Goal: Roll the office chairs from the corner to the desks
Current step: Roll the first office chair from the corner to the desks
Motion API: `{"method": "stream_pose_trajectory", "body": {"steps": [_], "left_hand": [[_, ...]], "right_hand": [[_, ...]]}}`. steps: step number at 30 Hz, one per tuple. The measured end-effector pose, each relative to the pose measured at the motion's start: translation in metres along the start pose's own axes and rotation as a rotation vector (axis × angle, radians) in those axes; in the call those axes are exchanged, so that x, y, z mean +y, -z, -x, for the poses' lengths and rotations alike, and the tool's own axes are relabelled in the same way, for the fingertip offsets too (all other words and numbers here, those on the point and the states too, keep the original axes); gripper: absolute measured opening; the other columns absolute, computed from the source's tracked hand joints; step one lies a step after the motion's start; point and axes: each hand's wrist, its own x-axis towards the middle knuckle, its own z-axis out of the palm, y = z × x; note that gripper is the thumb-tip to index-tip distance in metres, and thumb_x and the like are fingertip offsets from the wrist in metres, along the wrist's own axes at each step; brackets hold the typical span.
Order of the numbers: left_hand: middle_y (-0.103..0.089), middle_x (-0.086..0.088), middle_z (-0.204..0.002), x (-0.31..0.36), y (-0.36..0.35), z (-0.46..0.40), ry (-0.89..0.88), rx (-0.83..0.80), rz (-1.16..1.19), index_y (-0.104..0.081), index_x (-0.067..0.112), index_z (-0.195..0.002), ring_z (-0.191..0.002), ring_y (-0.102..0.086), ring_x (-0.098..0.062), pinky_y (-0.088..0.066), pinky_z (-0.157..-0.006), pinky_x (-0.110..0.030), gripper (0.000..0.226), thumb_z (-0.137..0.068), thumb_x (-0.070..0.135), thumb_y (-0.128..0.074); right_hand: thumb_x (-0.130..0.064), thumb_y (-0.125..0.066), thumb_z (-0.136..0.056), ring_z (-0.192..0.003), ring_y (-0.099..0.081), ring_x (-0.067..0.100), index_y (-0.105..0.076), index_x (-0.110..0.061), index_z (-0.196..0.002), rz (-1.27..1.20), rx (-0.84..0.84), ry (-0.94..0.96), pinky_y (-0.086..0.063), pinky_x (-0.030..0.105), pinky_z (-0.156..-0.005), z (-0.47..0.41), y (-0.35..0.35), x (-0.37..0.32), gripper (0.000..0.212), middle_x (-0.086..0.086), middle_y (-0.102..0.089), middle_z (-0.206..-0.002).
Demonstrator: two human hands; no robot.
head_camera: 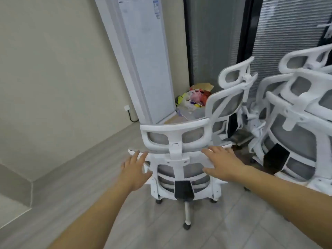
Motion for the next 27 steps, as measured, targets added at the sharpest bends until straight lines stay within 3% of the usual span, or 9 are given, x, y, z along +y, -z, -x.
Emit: {"method": "stream_pose_trajectory", "body": {"steps": [4,7,9,12,15,18,22,27], "left_hand": [[-0.006,0.002,-0.163,0.003,-0.012,-0.031,-0.079,0.048,-0.029,-0.011,0.041,-0.152,-0.148,-0.004,-0.026,-0.006,-0.119,-0.045,0.069,-0.093,0.054,-0.044],[-0.022,0.004,-0.156,-0.006,-0.022,-0.05,-0.165,0.074,-0.085,-0.025,0.041,-0.148,-0.146,-0.008,-0.026,-0.005,-0.119,-0.041,0.064,-0.086,0.059,-0.029],[-0.037,0.005,-0.146,-0.016,-0.025,-0.062,-0.24,0.114,-0.086,-0.04,0.039,-0.141,-0.143,-0.02,-0.027,-0.011,-0.119,-0.043,0.063,-0.083,0.059,-0.026],[-0.052,0.008,-0.127,-0.033,-0.031,-0.082,-0.354,0.16,-0.067,-0.052,0.037,-0.129,-0.128,-0.043,-0.022,-0.03,-0.111,-0.046,0.048,-0.086,0.054,-0.038],[-0.057,0.01,-0.113,-0.046,-0.031,-0.096,-0.476,0.197,-0.025,-0.052,0.039,-0.122,-0.108,-0.056,-0.018,-0.046,-0.096,-0.042,0.038,-0.086,0.049,-0.048],[-0.057,0.011,-0.121,-0.056,-0.023,-0.109,-0.572,0.138,-0.025,-0.048,0.04,-0.127,-0.112,-0.057,-0.018,-0.043,-0.096,-0.037,0.039,-0.089,0.045,-0.052],[-0.052,0.013,-0.137,-0.072,-0.02,-0.132,-0.626,0.036,0.005,-0.048,0.038,-0.137,-0.125,-0.049,-0.016,-0.033,-0.103,-0.035,0.057,-0.089,0.055,-0.022],[-0.064,0.02,-0.112,-0.084,-0.041,-0.144,-0.712,0.107,0.051,-0.056,0.044,-0.124,-0.094,-0.063,-0.009,-0.05,-0.079,-0.03,0.041,-0.088,0.049,-0.039]], "right_hand": [[-0.055,-0.045,-0.093,-0.141,-0.027,0.024,-0.031,-0.029,-0.146,0.021,0.047,0.058,-0.02,0.046,-0.116,-0.041,-0.012,0.011,0.061,0.001,-0.033,-0.15],[-0.051,-0.047,-0.092,-0.129,-0.036,0.021,-0.041,-0.027,-0.137,-0.009,0.058,0.079,-0.03,0.037,-0.109,-0.059,-0.02,0.01,0.052,-0.002,-0.042,-0.136],[-0.053,-0.047,-0.091,-0.125,-0.038,0.019,-0.045,-0.03,-0.135,-0.008,0.11,0.071,-0.027,0.035,-0.11,-0.065,-0.022,0.005,0.049,-0.006,-0.045,-0.131],[-0.055,-0.046,-0.092,-0.124,-0.04,0.016,-0.044,-0.034,-0.137,-0.025,0.113,0.061,-0.027,0.034,-0.111,-0.075,-0.023,-0.004,0.05,-0.01,-0.047,-0.13],[-0.058,-0.047,-0.09,-0.127,-0.04,0.014,-0.04,-0.035,-0.142,-0.073,0.078,-0.021,-0.026,0.033,-0.111,-0.082,-0.024,-0.013,0.057,-0.011,-0.046,-0.137],[-0.061,-0.053,-0.087,-0.134,-0.035,0.013,-0.037,-0.039,-0.145,-0.085,0.055,-0.087,-0.021,0.033,-0.115,-0.085,-0.025,-0.021,0.064,-0.014,-0.042,-0.144],[-0.053,-0.064,-0.084,-0.132,-0.038,0.012,-0.045,-0.042,-0.139,-0.108,0.081,-0.183,-0.025,0.034,-0.115,-0.088,-0.027,-0.032,0.059,-0.016,-0.047,-0.142],[-0.041,-0.07,-0.084,-0.122,-0.042,0.012,-0.054,-0.038,-0.131,-0.115,0.158,-0.326,-0.027,0.026,-0.107,-0.09,-0.032,-0.053,0.049,-0.014,-0.053,-0.135]]}}
